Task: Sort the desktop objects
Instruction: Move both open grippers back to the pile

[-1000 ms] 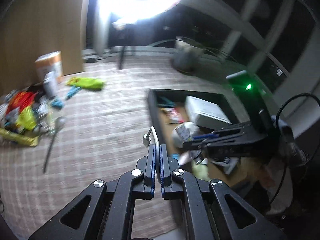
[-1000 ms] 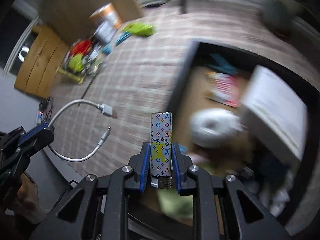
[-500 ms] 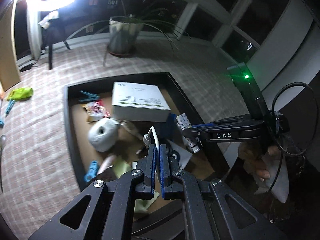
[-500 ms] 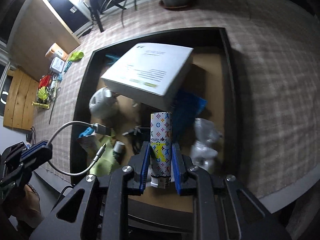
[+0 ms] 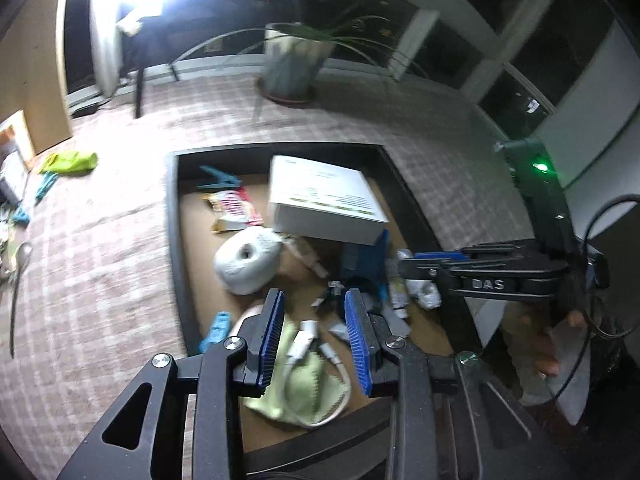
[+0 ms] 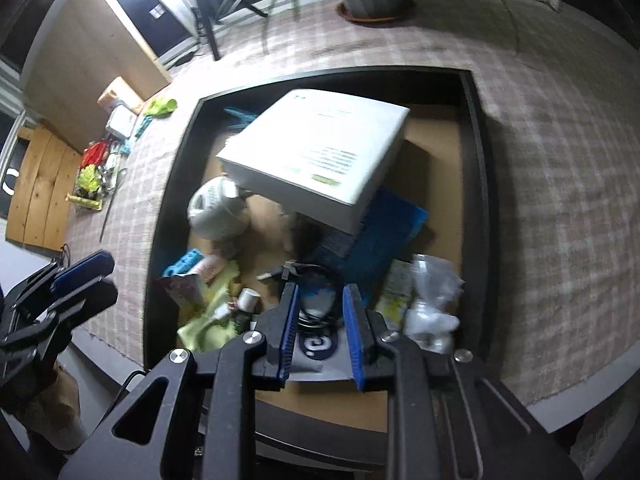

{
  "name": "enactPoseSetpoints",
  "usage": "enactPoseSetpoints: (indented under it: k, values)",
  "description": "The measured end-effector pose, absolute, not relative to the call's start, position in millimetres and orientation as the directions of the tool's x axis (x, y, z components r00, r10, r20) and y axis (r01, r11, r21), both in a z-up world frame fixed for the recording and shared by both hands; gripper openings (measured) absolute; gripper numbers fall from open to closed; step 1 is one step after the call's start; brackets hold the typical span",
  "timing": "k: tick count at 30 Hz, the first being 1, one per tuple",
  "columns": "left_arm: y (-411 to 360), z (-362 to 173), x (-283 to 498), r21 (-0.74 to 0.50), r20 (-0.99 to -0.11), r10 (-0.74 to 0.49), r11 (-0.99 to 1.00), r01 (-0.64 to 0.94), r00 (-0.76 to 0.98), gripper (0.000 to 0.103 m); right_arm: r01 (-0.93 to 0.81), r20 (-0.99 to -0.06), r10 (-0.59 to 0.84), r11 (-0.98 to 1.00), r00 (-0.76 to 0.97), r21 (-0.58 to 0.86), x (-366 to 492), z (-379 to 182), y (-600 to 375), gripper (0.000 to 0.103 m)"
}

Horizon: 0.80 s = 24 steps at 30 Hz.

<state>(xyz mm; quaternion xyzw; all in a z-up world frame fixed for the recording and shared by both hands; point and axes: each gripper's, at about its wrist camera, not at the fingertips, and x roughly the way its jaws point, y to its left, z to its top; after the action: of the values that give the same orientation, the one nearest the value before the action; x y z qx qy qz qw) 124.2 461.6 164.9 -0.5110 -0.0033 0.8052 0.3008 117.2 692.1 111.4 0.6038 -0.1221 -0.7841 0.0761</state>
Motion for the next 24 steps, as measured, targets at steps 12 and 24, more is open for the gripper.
enactPoseSetpoints:
  k: [12,24]
  values:
    - [315.7,153.3,85.7,-0.308,-0.84,0.409,-0.9,-0.307,-0.357,0.029,-0.039,-0.924,-0.29,-0.95,-0.249,0.308,100.7,114.9,593.2,0.025]
    - [78.6,114.9,24.5,-0.295,-0.882,0.251,-0.954,0.051,-0.399,0.033,0.011,-0.922,-0.312,-0.948,-0.231,0.318,73.5,109.7,433.6,0.026]
